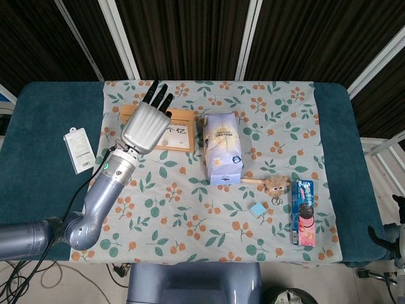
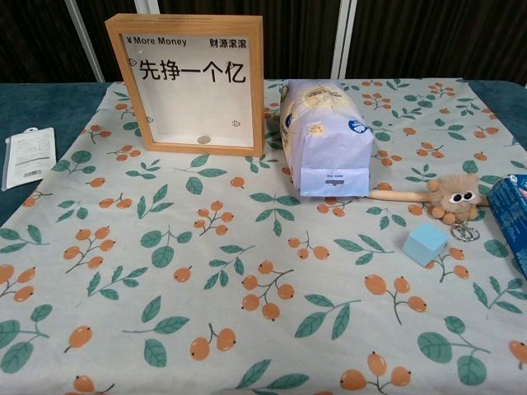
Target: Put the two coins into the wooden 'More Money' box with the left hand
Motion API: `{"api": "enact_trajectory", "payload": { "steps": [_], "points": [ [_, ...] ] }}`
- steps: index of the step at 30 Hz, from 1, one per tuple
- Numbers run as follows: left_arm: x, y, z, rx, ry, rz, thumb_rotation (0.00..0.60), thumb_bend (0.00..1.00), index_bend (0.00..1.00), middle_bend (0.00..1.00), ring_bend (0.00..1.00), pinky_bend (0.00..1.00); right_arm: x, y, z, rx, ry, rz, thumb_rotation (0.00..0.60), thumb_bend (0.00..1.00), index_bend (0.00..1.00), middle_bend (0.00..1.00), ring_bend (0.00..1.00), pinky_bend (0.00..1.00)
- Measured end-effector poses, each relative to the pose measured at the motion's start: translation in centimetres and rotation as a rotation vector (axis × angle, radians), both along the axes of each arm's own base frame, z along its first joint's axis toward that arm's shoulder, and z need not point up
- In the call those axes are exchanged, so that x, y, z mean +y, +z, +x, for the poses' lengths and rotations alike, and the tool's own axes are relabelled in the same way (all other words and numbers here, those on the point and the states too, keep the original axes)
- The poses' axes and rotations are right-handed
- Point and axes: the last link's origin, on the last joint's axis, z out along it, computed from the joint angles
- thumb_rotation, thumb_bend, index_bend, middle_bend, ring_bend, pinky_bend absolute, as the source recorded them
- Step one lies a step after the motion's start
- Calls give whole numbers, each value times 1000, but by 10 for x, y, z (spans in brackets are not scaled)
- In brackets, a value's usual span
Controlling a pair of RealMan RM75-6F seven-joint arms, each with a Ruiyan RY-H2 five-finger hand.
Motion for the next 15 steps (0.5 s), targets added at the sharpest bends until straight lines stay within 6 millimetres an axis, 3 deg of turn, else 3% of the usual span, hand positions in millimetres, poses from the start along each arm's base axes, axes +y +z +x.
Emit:
{"api": "enact_trajectory", "payload": {
  "steps": [8, 15],
  "points": [
    [37, 18, 4, 94, 66, 101, 600, 563, 701, 154, 0, 0, 0, 1, 0, -1, -4, -8, 600, 369, 125, 79, 65, 0],
    [58, 6, -10, 133, 99, 128, 600, 563, 703, 152, 0, 0, 0, 1, 0, -3, -9, -14, 600, 368, 125, 78, 65, 0]
  ]
}}
